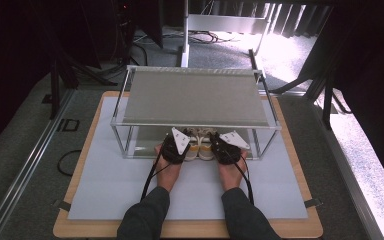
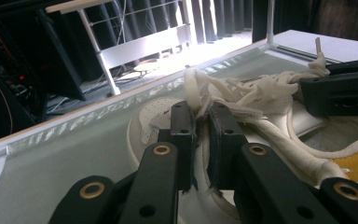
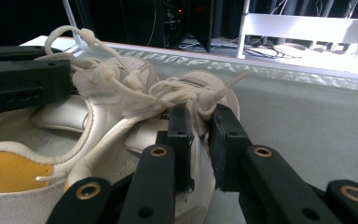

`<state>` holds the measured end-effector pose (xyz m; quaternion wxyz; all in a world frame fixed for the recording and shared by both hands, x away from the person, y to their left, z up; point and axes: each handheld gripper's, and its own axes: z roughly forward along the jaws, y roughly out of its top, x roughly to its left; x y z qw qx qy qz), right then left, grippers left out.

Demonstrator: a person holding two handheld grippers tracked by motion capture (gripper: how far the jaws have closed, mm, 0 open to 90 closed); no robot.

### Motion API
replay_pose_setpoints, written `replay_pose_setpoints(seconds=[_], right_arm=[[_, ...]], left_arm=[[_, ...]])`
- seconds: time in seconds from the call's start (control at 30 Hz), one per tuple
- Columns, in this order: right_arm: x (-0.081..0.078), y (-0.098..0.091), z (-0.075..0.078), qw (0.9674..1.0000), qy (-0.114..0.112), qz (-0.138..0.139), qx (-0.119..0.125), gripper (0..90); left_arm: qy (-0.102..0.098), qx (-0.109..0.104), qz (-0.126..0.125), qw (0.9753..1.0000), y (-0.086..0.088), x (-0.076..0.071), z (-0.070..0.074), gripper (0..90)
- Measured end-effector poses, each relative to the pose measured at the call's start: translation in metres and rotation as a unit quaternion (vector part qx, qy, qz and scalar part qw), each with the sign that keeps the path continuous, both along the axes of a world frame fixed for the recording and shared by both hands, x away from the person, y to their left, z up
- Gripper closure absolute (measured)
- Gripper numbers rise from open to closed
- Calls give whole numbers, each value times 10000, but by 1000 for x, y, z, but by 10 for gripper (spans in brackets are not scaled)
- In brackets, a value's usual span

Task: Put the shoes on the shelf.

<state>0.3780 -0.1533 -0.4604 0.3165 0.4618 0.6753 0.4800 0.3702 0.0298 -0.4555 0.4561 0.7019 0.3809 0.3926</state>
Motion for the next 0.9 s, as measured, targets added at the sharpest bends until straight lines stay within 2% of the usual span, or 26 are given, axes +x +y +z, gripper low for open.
replay_pose_setpoints(seconds=[0.17, 0.47, 0.73, 0.9], right_arm=[[3, -1, -3, 10000, 17, -35, 3, 793], [7, 0, -5, 9999, 91, -74, -46, 791], [9, 2, -4, 9999, 3, -123, -66, 790], [11, 3, -5, 9999, 19, -149, -63, 790]], left_arm=[[-73, 166, 36, 9998, -3, 3, -2, 815], [-26, 236, 80, 9997, -2, 7, -8, 815], [-191, 333, 176, 9991, -5, 8, -8, 816], [-215, 378, 210, 9988, -5, 10, -10, 814]])
